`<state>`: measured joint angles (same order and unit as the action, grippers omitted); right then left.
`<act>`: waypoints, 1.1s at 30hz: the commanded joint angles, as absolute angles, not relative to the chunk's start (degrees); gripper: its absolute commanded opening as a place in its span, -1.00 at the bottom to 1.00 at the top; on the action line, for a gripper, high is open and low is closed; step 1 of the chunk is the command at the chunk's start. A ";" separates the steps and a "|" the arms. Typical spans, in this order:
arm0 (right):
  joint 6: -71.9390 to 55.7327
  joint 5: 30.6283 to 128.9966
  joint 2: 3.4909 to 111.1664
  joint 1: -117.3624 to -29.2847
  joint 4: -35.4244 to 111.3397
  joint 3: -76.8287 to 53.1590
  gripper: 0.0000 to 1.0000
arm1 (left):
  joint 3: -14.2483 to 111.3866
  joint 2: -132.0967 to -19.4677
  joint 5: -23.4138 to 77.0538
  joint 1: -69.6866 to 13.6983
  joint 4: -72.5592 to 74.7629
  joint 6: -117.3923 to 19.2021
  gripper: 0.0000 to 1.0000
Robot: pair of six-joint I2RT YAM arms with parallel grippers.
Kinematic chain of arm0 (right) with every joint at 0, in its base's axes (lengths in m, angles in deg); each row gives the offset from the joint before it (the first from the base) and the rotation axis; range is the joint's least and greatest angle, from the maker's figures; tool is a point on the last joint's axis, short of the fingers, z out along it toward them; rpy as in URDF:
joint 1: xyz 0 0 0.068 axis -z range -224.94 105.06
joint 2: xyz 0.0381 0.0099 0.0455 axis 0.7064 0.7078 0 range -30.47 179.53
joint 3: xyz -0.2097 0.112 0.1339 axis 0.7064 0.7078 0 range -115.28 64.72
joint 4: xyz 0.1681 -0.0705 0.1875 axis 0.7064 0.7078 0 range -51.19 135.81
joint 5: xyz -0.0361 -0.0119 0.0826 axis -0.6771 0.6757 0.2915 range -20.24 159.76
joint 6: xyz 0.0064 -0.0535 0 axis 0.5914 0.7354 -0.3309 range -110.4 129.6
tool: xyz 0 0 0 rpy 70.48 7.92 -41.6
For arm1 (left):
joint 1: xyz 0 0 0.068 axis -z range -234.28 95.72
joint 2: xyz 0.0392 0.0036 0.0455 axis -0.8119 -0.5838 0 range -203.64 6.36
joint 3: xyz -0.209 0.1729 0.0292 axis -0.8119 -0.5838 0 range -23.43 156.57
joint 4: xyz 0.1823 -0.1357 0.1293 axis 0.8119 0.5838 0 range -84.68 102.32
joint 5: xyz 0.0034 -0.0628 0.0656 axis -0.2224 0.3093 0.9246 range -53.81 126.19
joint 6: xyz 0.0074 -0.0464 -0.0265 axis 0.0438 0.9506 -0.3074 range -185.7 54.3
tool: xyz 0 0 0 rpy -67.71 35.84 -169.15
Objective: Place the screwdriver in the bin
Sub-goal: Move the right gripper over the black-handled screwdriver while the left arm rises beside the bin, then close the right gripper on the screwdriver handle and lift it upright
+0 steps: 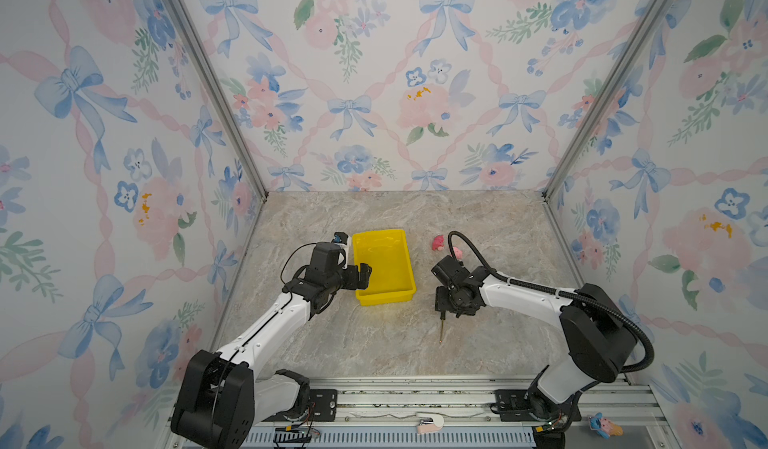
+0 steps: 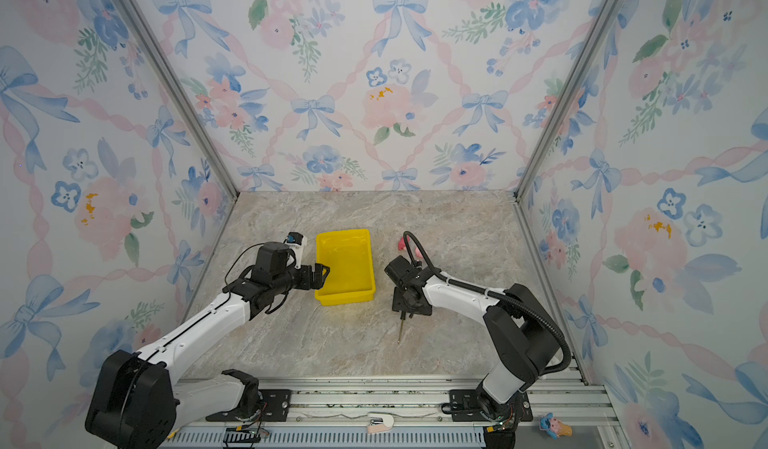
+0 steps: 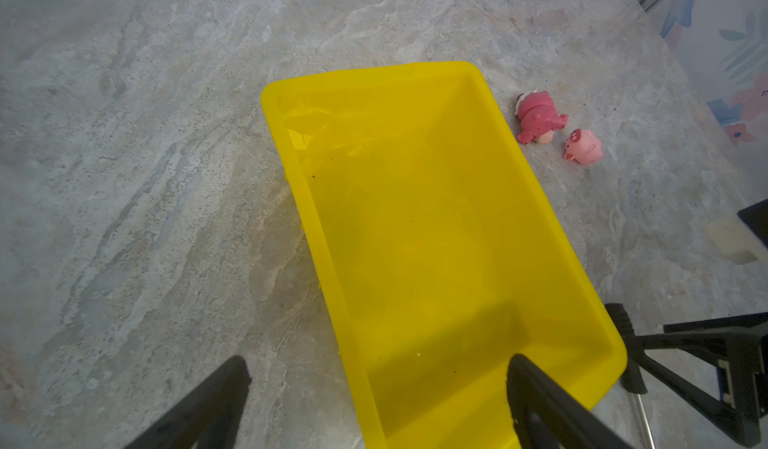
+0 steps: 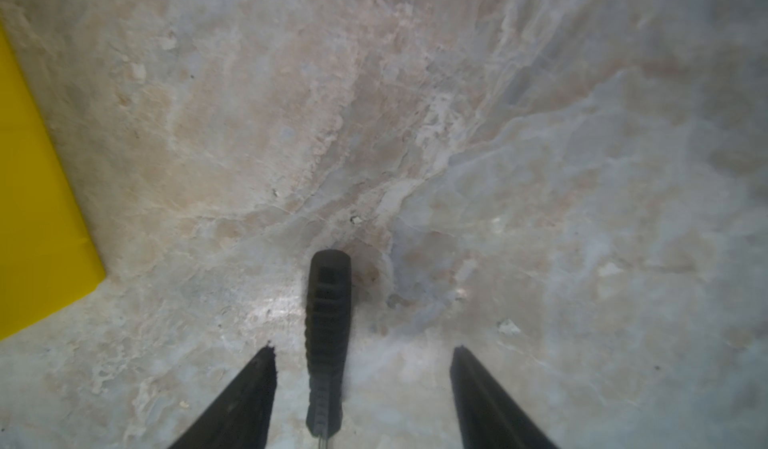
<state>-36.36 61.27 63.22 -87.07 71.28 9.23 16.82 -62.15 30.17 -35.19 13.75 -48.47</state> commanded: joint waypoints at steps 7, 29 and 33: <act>-36.22 61.85 67.72 -87.91 70.36 7.20 -0.05 | 15.35 -61.03 29.37 -34.98 14.63 -48.21 0.95; -34.84 57.23 66.84 -88.66 74.75 4.47 -0.95 | 14.56 -58.26 33.01 -35.09 14.50 -48.83 0.95; -32.62 55.94 64.63 -88.88 76.85 0.76 -1.00 | 14.46 -58.15 32.78 -35.12 14.55 -48.49 0.95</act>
